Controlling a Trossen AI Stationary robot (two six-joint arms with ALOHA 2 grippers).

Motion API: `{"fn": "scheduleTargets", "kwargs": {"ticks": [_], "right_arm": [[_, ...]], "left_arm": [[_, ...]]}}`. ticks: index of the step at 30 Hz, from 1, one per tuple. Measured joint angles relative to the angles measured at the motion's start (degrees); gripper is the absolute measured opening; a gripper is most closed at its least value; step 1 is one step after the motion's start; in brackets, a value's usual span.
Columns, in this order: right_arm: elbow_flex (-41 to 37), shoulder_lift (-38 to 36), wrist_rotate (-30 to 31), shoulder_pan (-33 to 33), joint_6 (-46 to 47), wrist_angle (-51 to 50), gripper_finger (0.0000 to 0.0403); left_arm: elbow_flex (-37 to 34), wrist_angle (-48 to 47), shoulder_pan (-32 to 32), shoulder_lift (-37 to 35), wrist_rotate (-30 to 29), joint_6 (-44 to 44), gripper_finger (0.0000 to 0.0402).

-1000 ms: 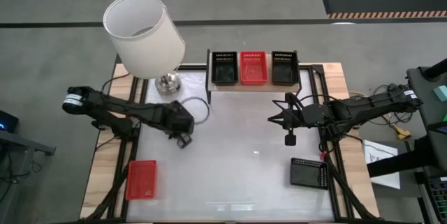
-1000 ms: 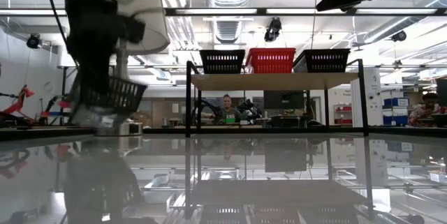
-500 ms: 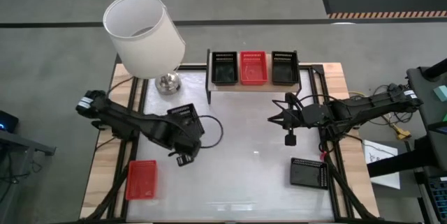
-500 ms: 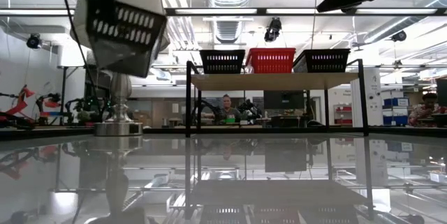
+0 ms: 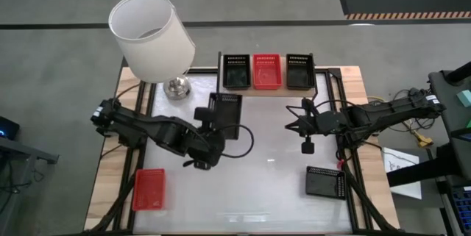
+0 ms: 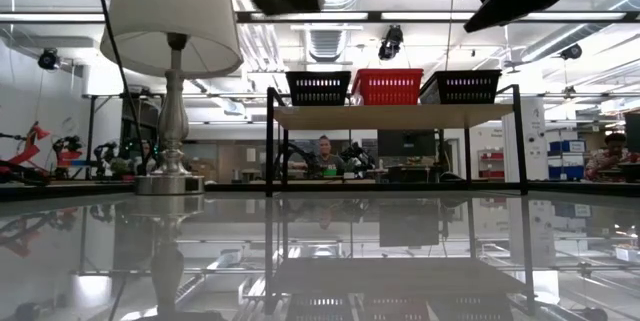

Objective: Stack baskets on shelf by color
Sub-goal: Stack the black bin on top of the other black bin on the shelf

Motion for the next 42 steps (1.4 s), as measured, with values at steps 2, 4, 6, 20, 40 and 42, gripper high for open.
{"fn": "scheduleTargets", "kwargs": {"ticks": [2, 4, 6, 20, 40, 42], "right_arm": [[0.0, -0.06, -0.02, 0.0, 0.05, -0.11, 0.0009], [0.0, -0.12, -0.03, 0.0, 0.48, -0.22, 0.0009], [0.0, -0.21, -0.04, 0.0, 0.93, -0.28, 0.0009], [0.0, -0.82, 0.03, 0.02, 2.0, -2.01, 0.0009], [0.0, -0.8, 0.07, 0.0, 1.89, -1.87, 0.0009], [0.0, -0.8, 0.07, 0.0, 1.89, -1.86, 0.0009]], "left_arm": [[1.12, 0.33, 0.72, 0.01, -2.29, 3.08, 0.0], [1.27, 2.11, 2.07, -0.45, -2.5, 6.2, 0.0], [1.14, 4.61, 3.75, -1.0, -2.48, 9.49, 0.0], [0.37, 14.75, 20.5, -1.6, 6.94, 26.31, 0.0], [-0.46, 17.89, 37.7, 3.29, 22.1, 31.21, 0.0], [-0.46, 17.91, 38.36, 3.87, 22.32, 31.68, 0.0]]}}
